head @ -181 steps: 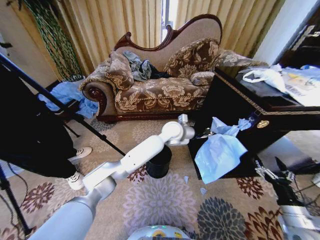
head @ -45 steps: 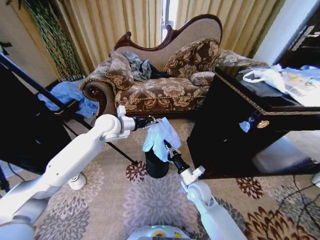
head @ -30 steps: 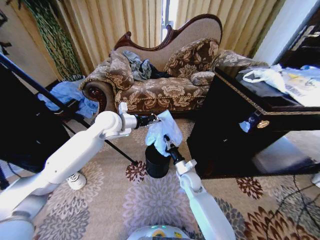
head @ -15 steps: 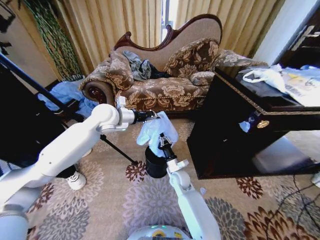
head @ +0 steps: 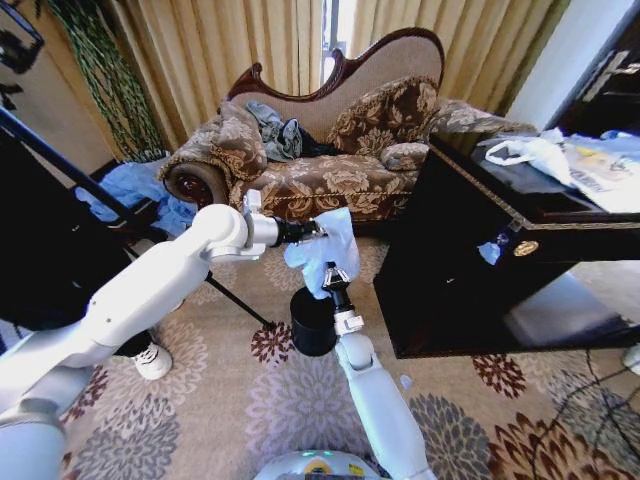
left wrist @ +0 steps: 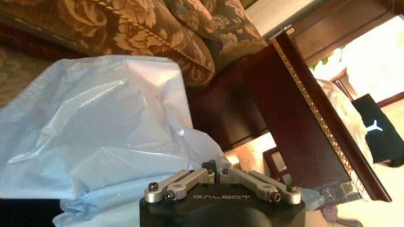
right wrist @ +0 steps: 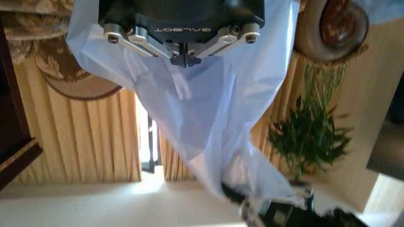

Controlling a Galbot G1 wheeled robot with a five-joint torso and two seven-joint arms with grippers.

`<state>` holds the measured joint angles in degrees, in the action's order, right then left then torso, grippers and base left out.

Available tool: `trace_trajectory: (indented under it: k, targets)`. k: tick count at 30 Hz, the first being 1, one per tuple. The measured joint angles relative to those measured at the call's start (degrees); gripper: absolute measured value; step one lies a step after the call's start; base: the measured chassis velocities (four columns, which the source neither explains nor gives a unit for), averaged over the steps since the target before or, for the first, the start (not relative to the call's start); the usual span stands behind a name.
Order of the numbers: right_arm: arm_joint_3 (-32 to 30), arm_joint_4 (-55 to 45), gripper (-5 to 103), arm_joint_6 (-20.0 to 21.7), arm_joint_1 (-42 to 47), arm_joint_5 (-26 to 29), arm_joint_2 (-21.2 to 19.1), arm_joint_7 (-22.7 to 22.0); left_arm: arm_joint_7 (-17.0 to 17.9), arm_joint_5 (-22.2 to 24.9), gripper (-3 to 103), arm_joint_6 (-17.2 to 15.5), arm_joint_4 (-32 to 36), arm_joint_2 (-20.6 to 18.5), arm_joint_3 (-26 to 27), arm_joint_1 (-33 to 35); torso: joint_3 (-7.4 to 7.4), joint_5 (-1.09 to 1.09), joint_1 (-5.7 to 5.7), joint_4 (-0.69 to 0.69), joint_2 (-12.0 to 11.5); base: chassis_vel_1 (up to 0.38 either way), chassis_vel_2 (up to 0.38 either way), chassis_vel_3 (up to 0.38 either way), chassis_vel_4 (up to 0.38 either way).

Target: Place a garbage bag over the trash bin.

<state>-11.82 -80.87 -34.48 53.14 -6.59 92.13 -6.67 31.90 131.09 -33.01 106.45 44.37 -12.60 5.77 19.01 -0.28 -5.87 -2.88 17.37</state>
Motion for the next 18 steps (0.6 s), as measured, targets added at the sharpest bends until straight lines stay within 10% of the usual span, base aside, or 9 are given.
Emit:
trace_trajectory:
  k: [18]
  targets:
    - [3.73, 1.32, 0, 5.56, -3.82, 27.76, 0.13, 3.82, -0.12, 0.13, 0, -0.57, 1.66, 0.33, 0.25, 2.09, 0.0, 0.0, 0.0, 0.0, 0.0, 0.0, 0.0, 0.0, 0.0]
